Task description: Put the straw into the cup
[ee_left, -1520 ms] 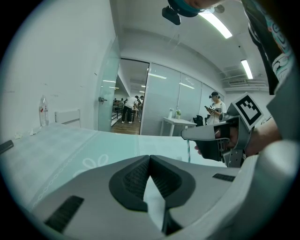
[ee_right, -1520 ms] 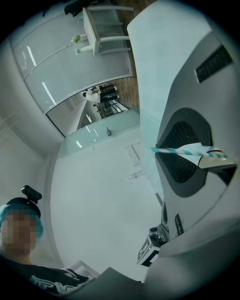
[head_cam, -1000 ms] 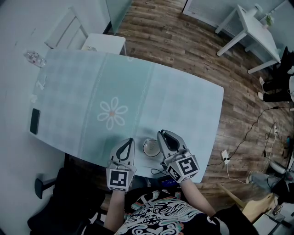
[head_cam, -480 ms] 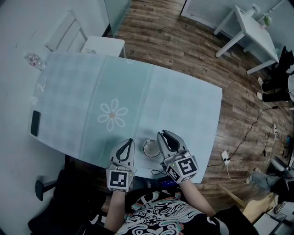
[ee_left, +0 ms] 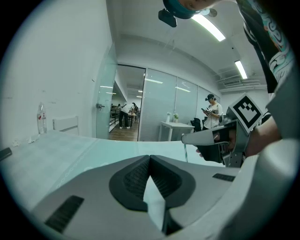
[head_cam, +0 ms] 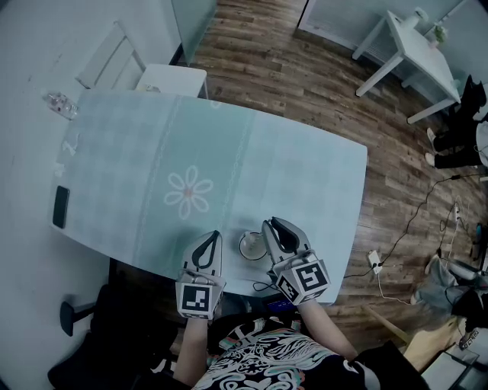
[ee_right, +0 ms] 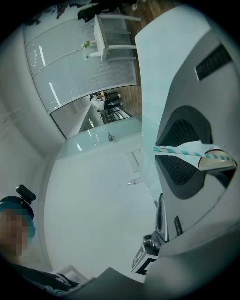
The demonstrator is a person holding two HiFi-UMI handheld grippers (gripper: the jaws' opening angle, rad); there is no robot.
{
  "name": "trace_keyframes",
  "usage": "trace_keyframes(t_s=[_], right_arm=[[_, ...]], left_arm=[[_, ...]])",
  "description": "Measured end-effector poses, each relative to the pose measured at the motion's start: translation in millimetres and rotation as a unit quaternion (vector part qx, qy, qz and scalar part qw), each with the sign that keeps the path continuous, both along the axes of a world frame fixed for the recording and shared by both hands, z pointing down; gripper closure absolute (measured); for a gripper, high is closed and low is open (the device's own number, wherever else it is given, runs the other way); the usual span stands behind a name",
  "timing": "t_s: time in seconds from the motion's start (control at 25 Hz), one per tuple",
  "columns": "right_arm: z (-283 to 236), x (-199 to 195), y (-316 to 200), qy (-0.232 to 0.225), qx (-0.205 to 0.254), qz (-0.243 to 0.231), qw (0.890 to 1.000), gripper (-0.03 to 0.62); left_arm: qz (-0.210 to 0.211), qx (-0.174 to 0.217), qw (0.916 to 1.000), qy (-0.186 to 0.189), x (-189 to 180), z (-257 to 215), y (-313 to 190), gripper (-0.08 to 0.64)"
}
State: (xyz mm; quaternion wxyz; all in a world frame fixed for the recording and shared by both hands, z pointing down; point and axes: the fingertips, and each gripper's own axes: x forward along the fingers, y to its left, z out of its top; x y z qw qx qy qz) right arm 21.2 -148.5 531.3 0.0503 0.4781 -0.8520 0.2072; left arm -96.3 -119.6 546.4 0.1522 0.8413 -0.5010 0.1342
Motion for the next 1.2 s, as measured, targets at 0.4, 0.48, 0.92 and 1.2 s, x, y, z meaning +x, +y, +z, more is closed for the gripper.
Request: trace_keyframes(t_s=[0.4, 0.48, 0.92, 1.2], right_arm=[[-4.1, 5.9, 14.2, -0.012, 0.003, 0.012, 1.000, 0.539], [-8.6, 6.2, 16.5, -0.017, 0.015, 0.011, 1.000, 0.582], [-13.7, 2.1, 36.0, 0.004, 0.027, -0.001, 1.000, 0.583], [-24.0, -2.8, 49.1, 0.005, 0.041, 0.003, 0.999, 0.584]], left_arm=[[0.009, 0.004, 0.9999, 0.002, 1.8, -5.8, 7.1, 0.548], [0.011, 0.007, 0.9999, 0.001, 2.1, -7.0, 8.0, 0.548], [0.013, 0.022, 0.9996, 0.010, 2.0, -16.5, 21.2, 0.548], [0.014, 0.035, 0.9993, 0.008, -4.8, -27.9, 31.5, 0.548]])
